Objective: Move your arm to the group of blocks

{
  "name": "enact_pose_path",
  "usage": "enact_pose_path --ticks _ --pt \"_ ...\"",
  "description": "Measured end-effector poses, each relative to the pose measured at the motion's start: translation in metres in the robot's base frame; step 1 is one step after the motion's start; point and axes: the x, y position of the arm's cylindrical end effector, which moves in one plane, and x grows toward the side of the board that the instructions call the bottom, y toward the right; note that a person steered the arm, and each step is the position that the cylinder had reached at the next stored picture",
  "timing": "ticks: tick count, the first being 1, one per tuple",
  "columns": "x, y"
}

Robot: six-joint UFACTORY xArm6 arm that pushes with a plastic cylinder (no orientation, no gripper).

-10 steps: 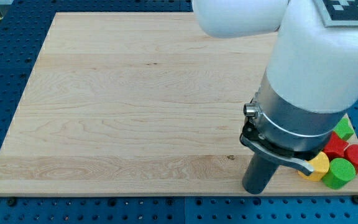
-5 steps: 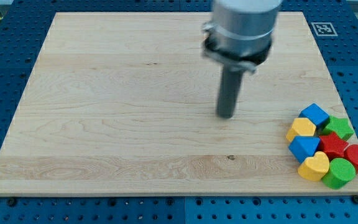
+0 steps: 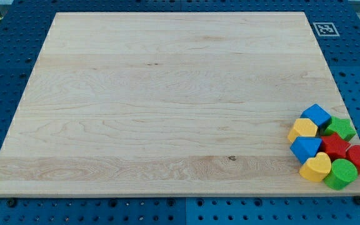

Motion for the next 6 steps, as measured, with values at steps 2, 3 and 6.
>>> enact_pose_path --ticks 2,3,6 --pt "0.006 -0.019" --pt "0.006 -0.031" --pt "0.007 -0.078"
